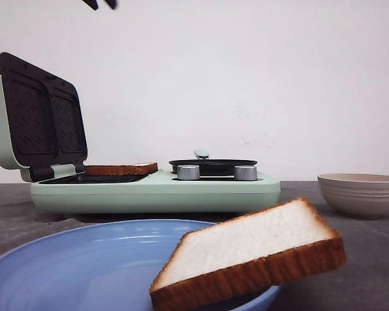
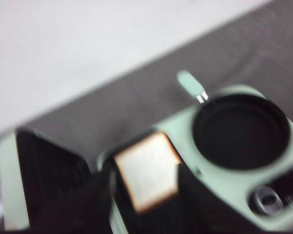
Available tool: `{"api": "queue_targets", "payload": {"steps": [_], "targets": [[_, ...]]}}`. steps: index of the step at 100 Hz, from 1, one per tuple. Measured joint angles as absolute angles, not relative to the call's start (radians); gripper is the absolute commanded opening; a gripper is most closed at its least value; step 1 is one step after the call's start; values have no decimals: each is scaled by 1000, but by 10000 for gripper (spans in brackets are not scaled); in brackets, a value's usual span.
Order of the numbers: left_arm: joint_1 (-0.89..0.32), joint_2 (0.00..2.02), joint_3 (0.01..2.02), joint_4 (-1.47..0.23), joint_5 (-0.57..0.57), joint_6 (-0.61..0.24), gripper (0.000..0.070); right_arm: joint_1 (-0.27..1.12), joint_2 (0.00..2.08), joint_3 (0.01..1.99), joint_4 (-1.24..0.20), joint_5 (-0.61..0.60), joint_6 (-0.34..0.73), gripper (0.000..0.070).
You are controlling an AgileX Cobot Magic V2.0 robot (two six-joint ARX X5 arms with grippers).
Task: Make breakfast with bread and shrimp
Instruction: 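Raise the left gripper away from the grill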
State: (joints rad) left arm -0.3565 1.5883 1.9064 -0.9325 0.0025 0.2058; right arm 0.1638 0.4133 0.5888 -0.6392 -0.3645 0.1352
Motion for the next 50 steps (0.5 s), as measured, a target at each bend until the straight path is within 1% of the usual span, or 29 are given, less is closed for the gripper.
{"api": "queue_targets", "payload": {"steps": [11,25,38,50], "targets": [[-316,1559,1906,-1032,107,176,0,164,413,589,-639,-365,138,521],[-281,1525,1906,-1044,244,140,0,164,413,589,-639,-367,153,521],[-284,1469,1906,-1045,287,124,0,164,413,589,-639,-375,188,521],[-284,1415,1906,-1066,292,116,0,164,413,589,-644,-393,230,521]]}}
